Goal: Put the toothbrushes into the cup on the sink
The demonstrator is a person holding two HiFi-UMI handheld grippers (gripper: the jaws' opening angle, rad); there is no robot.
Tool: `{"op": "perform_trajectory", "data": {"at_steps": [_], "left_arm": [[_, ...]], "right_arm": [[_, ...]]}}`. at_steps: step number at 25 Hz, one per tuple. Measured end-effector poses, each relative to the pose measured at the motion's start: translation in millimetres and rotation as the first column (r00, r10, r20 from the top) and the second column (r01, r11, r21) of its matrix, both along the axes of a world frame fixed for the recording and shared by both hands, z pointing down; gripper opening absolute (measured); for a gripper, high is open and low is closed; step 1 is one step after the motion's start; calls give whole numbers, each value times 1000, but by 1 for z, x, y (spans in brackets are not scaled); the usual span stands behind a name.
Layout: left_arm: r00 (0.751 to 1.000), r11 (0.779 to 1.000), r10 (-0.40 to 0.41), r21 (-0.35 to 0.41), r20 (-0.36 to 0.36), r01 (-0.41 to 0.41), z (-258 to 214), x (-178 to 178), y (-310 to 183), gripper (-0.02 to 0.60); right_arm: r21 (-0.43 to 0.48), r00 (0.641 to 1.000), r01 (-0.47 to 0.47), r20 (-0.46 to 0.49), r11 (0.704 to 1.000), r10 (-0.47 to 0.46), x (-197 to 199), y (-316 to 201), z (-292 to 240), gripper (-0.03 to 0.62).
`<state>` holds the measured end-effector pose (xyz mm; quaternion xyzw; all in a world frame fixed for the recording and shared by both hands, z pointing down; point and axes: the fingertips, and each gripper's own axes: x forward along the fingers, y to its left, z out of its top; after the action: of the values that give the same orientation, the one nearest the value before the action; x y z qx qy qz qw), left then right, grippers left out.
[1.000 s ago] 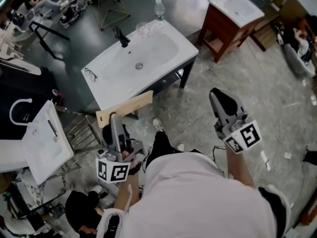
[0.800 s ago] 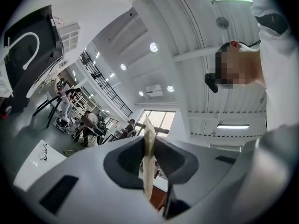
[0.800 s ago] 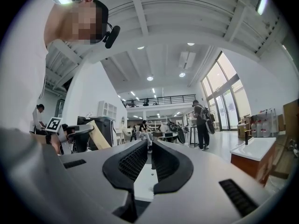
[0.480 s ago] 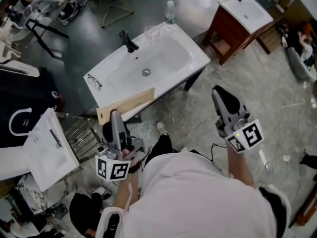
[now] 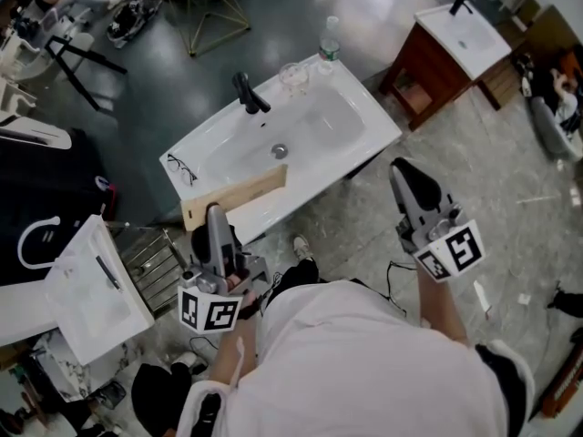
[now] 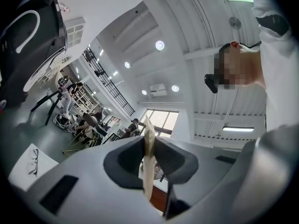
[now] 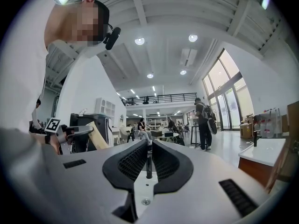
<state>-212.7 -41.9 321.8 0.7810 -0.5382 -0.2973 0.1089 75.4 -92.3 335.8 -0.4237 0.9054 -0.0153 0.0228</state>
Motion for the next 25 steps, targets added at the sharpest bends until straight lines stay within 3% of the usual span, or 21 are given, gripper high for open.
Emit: {"op": "perform_trajectory", "data": {"at_steps": [11,25], "left_arm": [[998,998,53,16,-25,-53,-3,-22,-44,62],[989,990,138,6,-51,-138,1,-9,-62,61]], "right_arm": [[21,999,-46,-8,999,46,-19,-26,-10,54],[20,990,-139,-22,990,140,1,-16,-13,54]]}}
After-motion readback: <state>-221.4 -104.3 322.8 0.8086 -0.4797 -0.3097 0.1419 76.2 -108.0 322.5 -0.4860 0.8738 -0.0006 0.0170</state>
